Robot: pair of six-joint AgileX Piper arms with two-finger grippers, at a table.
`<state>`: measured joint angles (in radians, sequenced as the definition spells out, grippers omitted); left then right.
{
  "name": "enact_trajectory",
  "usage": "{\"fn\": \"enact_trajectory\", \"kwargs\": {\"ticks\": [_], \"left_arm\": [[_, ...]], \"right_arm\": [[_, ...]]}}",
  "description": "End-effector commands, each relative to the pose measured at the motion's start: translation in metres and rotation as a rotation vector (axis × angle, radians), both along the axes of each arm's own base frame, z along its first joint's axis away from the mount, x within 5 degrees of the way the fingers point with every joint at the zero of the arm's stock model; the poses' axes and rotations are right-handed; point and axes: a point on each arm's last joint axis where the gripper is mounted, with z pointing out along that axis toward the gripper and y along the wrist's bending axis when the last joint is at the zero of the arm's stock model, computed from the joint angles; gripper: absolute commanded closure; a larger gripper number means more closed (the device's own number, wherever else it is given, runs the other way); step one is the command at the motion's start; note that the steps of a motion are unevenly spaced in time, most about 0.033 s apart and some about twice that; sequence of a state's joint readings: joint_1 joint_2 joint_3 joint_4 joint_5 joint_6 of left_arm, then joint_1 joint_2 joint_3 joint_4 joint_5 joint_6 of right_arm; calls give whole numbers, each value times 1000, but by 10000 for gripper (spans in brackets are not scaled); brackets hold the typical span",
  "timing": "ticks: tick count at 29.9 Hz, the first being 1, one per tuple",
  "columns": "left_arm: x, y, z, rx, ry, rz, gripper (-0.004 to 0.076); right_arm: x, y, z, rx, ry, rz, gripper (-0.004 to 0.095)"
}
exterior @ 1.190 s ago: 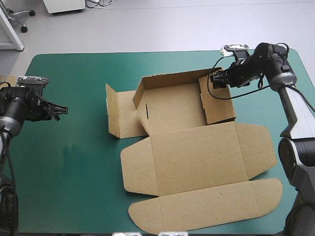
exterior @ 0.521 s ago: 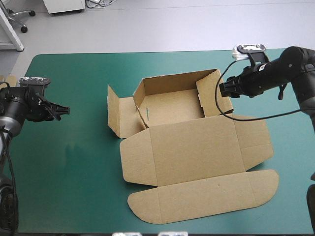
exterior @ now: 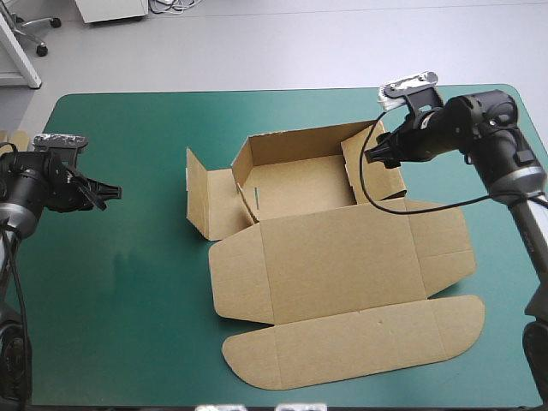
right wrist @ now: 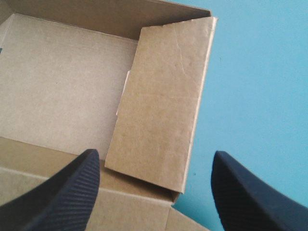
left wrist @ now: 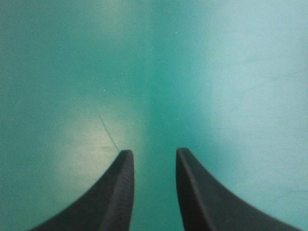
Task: Fold the box
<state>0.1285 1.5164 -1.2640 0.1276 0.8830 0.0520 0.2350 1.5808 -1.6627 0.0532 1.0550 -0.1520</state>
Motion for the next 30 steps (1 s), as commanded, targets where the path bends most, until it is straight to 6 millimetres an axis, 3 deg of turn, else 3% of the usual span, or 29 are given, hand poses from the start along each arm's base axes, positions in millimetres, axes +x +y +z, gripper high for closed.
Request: {"fn": "enact_trajectory", "kwargs": {"ticks": [1,7,12,20,24,30], "left_arm": [[-3,0,22,13,-97,-2,508],[-2,0,22,15,-101,-4,508],[-2,0,22,15,-101,-4,508],[-2,0,22,10,-108,-15,509],[-2,-1,22,5,-111,-14,508],[-1,-2,22,-6,-111,-24,508]], "right_arm": [[12,2,3,12,-82,-39,227],[46,8,-28,-32,-10,-37,63],[70,12,-43,-62,25,-49,58],[96,14,-83,-108,142,-78,85],[102,16,-98,-113,171,-79,277],[105,16,-107,-119,187,-78,785]]}}
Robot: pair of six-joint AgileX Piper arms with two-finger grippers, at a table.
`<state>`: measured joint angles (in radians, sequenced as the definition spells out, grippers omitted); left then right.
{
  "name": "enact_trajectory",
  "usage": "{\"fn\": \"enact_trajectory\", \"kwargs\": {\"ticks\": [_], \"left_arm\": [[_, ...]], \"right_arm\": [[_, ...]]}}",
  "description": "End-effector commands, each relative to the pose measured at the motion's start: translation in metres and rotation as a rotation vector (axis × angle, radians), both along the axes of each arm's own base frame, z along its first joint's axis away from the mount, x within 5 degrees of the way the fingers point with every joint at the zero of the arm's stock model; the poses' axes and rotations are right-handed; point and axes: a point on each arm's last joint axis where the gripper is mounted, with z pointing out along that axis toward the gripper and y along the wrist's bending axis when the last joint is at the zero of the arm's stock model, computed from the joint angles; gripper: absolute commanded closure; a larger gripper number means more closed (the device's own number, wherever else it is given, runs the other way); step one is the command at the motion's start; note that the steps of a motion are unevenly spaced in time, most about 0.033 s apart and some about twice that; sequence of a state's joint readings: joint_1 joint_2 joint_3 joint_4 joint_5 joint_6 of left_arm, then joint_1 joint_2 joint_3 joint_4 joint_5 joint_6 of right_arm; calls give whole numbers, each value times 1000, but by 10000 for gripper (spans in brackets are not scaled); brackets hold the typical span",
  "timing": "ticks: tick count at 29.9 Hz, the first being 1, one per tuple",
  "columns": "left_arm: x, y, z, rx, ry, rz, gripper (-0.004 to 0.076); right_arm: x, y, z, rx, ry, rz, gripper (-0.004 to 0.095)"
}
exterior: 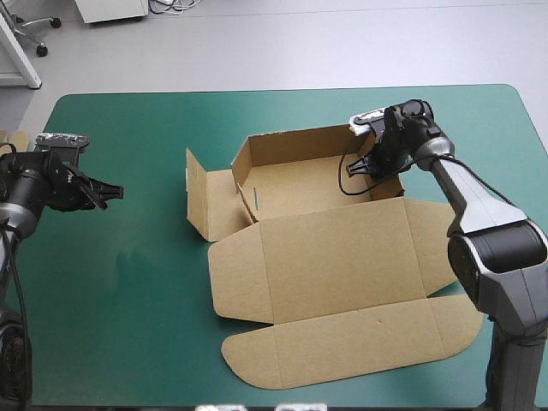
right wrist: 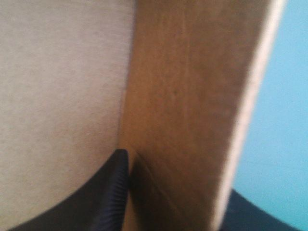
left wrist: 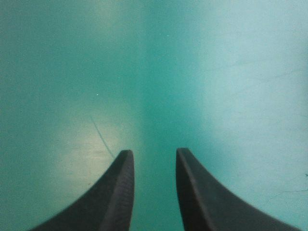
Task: Fold the box
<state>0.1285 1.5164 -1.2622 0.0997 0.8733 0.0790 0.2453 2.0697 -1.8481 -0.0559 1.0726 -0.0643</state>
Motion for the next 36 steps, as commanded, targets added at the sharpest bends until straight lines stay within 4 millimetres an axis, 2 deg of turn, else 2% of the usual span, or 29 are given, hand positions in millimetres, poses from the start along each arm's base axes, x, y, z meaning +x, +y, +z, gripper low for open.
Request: {"fn": "enact_trajectory", "kwargs": {"ticks": [1,2,3,9,13,18,23,27,29,32,36], "left_arm": [[-2,0,22,6,-104,-4,508],[-2,0,22,6,-104,-4,509],[-2,0,22,6,-104,-4,508],[-2,0,22,5,-106,-6,508],[0,-1,24,-4,-129,-12,508],[7,-8,25,-93,-204,-16,508],[13,-8,24,-108,-250,-10,508],[17,-1,20,-166,-266,27,508],[21,-5,17,-223,-269,-8,508],[31,-18,11,-357,-287,-108,508],[42,-38,10,-642,-345,-186,508]], "right_arm": [[-3,-6,36,14,-112,-5,859],[-3,-6,36,8,-114,-5,923],[-2,-7,36,-1,-116,-4,939],[-2,-11,36,-29,-113,-7,940],[-2,-21,41,-1,-121,-72,940],[-13,-39,73,129,-169,-108,941],[-36,-63,125,235,-297,-111,941],[-55,-83,158,372,-374,-111,942],[-65,-89,173,442,-415,-107,942],[-74,-91,186,493,-448,-91,942],[-77,-89,187,499,-435,-77,941]]}}
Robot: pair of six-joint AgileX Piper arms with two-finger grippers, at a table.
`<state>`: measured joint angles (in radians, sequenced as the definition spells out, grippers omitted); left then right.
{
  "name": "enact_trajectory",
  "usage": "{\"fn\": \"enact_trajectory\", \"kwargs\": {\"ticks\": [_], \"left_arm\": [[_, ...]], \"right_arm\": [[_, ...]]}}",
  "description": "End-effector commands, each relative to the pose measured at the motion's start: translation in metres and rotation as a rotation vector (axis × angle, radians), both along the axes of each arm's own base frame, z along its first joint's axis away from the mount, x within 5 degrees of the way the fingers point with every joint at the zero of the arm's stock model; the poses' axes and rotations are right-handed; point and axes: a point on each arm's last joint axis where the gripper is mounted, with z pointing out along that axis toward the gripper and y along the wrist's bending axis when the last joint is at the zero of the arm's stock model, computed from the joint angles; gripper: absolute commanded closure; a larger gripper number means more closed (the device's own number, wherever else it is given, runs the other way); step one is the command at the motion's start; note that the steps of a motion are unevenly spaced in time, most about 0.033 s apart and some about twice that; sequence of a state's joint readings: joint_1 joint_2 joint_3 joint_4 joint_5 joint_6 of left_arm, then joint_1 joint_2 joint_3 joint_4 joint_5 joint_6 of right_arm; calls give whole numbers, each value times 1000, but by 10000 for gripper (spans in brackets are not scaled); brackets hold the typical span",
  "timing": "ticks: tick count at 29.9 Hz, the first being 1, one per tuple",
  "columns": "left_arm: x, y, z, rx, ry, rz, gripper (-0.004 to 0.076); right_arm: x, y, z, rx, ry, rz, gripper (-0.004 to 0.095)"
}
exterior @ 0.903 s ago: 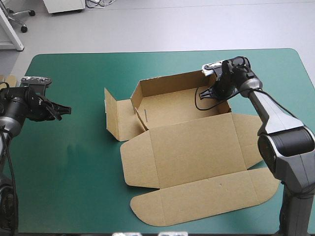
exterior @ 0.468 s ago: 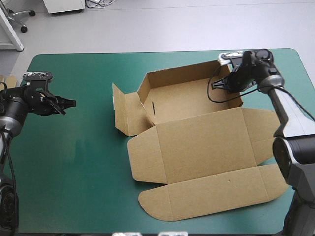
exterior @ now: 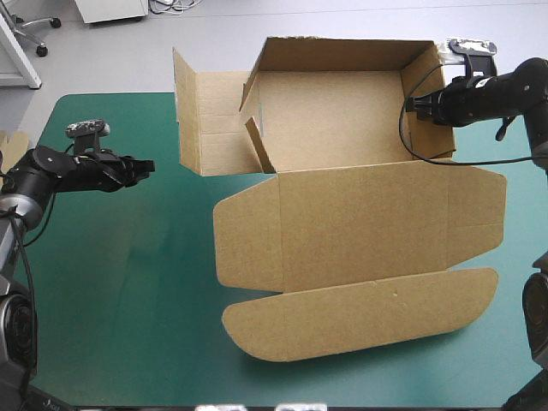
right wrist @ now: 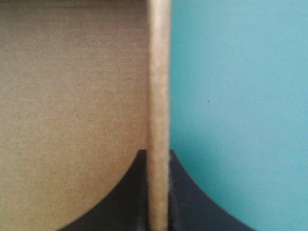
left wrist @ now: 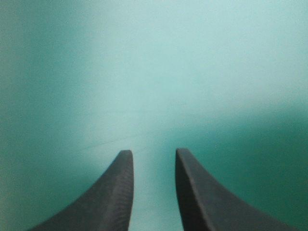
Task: Fold the box
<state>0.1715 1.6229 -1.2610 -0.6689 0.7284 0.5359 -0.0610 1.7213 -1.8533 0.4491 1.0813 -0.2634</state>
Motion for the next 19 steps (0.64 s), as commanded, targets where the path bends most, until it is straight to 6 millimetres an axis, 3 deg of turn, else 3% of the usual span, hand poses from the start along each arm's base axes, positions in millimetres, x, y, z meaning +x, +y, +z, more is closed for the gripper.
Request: {"fn": "enact_trajectory", "kwargs": {"ticks": [1,7,15,19], "left_arm": [[6,-18,28,-237,-163,-68,508],[9,-40,31,-477,-186,-193,508],[10,-91,39,-632,-243,-321,508],[10,-95,48,-740,-270,-314,508]], "right_arm": [[-16,5,31,55,-105,14,941],[-16,5,31,61,-107,12,941],[-13,5,29,67,-104,4,941],[-9,4,25,59,-94,1,941]]}}
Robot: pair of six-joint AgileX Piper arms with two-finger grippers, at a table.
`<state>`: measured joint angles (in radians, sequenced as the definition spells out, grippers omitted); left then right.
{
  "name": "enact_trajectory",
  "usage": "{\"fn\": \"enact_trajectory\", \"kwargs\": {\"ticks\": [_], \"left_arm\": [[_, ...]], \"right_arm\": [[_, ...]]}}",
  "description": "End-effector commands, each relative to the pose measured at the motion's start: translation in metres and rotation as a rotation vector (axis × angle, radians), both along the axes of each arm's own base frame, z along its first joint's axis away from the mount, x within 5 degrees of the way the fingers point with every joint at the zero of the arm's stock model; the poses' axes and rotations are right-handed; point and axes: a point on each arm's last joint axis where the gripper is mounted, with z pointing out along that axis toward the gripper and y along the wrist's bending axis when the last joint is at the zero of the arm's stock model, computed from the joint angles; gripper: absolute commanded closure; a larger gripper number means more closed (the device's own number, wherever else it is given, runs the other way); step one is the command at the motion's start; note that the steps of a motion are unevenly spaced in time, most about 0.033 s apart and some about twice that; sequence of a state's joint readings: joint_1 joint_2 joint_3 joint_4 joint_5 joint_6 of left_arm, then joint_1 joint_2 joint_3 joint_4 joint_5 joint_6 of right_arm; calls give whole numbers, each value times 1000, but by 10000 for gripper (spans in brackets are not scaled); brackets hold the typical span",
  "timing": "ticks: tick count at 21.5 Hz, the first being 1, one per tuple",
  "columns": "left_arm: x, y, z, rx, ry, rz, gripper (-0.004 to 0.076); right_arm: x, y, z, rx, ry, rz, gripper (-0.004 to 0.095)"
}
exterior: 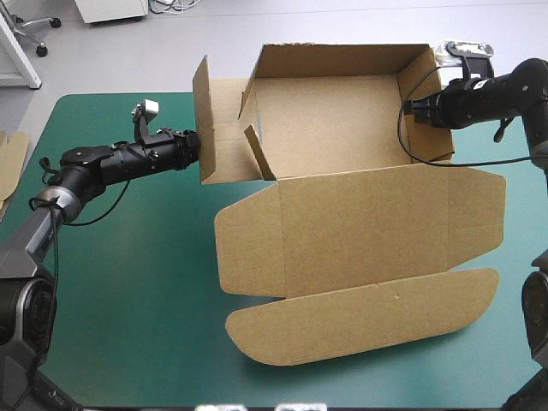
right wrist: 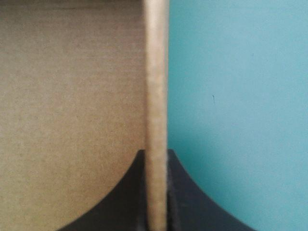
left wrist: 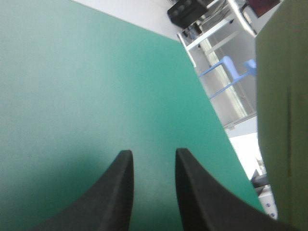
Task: Fold the box
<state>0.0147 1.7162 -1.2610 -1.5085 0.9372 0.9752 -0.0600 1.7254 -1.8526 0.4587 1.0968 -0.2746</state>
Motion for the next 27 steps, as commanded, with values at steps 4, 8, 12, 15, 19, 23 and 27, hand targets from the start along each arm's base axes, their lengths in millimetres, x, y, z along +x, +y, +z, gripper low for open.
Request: {"fn": "enact_trajectory", "kwargs": {"ticks": [4,8,12,15,19,23,27], "left_arm": [[-9,-7,40,-190,-88,-34,508],[-13,-9,44,-231,-99,-78,496],[-21,-12,59,-355,-150,-178,377],[-24,-14,78,-377,-194,-242,350],[-25,-19,107,-366,-254,-286,345],[-29,-46,121,-225,-262,-330,336],[-32,-54,143,-185,-301,-324,335]], "right_arm": [[-6,3,24,58,-102,-19,941],[-2,1,20,59,-97,-24,941],[1,1,17,62,-96,-31,941],[4,1,14,66,-89,-36,941],[5,1,14,68,-95,-39,942],[5,1,15,70,-97,-39,941],[5,1,15,76,-94,-45,941]]}}
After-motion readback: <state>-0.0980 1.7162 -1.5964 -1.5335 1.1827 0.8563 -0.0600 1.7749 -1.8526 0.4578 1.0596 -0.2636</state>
